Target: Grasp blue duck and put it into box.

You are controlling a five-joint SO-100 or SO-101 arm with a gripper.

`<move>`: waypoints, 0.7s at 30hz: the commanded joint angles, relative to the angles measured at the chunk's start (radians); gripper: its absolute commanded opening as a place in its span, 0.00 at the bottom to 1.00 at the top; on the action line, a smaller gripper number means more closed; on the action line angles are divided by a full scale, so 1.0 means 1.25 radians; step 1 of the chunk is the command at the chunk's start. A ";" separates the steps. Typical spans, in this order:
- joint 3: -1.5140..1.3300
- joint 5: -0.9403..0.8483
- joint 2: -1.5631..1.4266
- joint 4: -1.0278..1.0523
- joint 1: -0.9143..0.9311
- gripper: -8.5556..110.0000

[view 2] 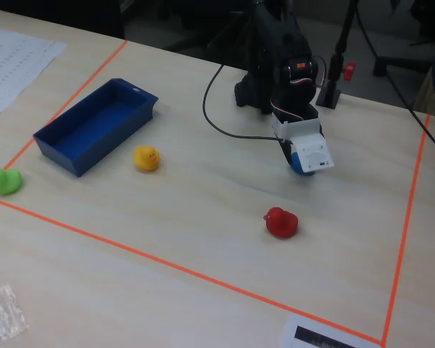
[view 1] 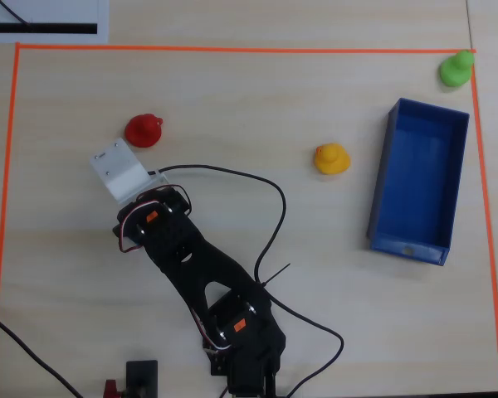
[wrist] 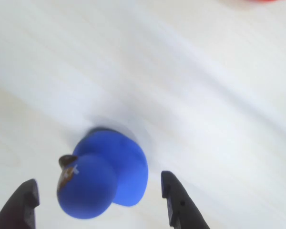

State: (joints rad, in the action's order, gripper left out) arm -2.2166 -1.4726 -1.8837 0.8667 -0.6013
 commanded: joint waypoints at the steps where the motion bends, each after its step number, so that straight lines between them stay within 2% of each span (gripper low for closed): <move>1: -0.028 0.028 -0.006 -0.011 -0.006 0.36; 8: -0.053 0.083 0.005 -0.023 -0.056 0.36; 21: -0.052 0.080 0.064 -0.088 -0.053 0.36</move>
State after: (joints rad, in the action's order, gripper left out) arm -2.2918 -1.3668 -1.8024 0.7793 -0.6734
